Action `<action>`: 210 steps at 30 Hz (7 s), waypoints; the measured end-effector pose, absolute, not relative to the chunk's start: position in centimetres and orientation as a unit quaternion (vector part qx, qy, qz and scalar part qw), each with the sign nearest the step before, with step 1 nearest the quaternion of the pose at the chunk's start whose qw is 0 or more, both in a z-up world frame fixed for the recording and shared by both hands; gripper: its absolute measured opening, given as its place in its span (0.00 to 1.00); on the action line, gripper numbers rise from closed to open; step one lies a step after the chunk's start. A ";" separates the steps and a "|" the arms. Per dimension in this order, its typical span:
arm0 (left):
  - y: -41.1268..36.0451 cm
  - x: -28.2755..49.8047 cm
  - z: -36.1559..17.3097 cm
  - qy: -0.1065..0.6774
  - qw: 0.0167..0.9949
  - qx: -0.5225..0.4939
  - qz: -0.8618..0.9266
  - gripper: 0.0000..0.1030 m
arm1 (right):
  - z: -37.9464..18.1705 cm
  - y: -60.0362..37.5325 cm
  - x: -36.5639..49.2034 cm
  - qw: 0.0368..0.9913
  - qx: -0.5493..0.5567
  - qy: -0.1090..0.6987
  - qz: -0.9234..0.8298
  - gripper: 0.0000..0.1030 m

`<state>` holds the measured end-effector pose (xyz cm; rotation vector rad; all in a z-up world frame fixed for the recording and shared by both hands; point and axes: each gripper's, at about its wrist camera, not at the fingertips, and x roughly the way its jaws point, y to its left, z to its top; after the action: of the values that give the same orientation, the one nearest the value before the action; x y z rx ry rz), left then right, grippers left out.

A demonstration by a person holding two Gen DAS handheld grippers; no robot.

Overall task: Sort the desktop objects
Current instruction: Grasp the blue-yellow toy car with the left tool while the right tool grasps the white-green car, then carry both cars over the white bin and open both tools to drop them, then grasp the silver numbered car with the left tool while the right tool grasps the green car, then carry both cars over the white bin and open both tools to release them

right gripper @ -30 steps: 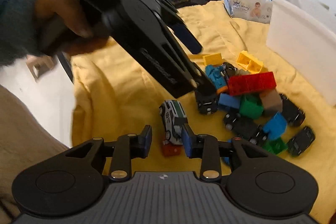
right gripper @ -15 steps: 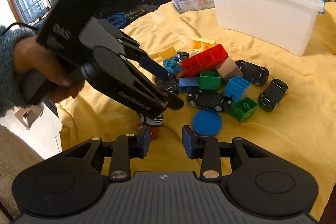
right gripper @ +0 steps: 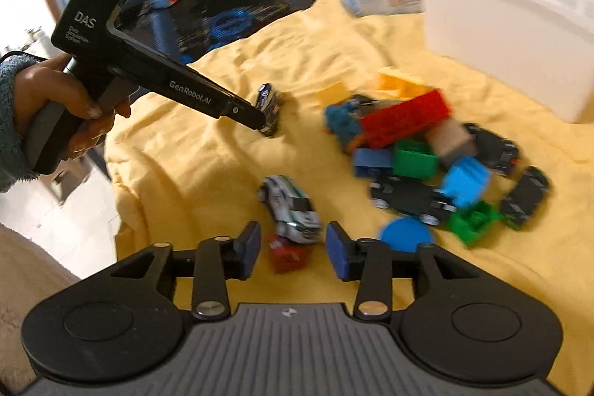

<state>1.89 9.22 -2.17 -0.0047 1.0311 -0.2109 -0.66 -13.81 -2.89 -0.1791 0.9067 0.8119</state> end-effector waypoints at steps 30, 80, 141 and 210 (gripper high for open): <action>9.0 4.1 -4.2 0.493 0.867 0.007 -0.077 0.45 | -3.9 -8.7 3.0 0.822 -0.143 0.422 0.355 0.49; -2.2 19.6 8.6 0.333 0.937 0.019 -0.099 0.52 | 5.7 -24.3 20.1 0.934 -0.069 0.293 0.192 0.47; -7.3 1.2 -3.7 0.347 0.751 0.385 -0.409 0.37 | -3.7 -24.1 5.7 0.874 0.079 0.469 0.100 0.18; -0.9 12.7 9.5 0.297 0.924 0.051 -0.236 0.33 | 8.3 -23.2 10.6 0.941 -0.085 0.288 0.156 0.33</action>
<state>12.73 -0.91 9.49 0.1041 0.6099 -0.4835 10.64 -23.19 8.33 -0.1732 0.5881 0.3184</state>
